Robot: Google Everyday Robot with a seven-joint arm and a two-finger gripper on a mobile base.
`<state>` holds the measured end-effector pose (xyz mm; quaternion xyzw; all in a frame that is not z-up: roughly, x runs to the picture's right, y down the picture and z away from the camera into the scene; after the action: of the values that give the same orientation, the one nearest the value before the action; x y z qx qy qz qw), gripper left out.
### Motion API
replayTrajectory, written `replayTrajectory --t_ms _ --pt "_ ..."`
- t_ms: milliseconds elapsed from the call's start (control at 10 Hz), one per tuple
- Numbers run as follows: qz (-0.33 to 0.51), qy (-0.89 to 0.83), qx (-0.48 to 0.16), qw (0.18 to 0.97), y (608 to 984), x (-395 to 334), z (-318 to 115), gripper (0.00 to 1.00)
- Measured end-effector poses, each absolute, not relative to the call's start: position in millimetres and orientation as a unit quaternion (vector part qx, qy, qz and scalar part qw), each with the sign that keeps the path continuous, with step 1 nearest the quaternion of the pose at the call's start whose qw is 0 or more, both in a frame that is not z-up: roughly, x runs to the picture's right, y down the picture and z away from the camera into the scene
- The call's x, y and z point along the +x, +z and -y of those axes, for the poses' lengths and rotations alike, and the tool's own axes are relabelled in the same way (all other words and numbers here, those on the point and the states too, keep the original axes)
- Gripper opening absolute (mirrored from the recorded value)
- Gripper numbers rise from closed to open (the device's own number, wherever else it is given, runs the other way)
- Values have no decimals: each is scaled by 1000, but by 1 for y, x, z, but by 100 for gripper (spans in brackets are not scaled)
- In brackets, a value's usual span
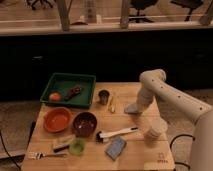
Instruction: Wipe table surface with towel
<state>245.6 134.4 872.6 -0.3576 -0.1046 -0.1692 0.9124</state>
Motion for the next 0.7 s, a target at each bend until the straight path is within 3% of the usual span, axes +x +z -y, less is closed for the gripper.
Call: replayTrajectory --t_ms 300,700 --pt "79 -160 -352 919 894 270 -118 0" --pt "93 -174 -353 915 917 233 -112 0"
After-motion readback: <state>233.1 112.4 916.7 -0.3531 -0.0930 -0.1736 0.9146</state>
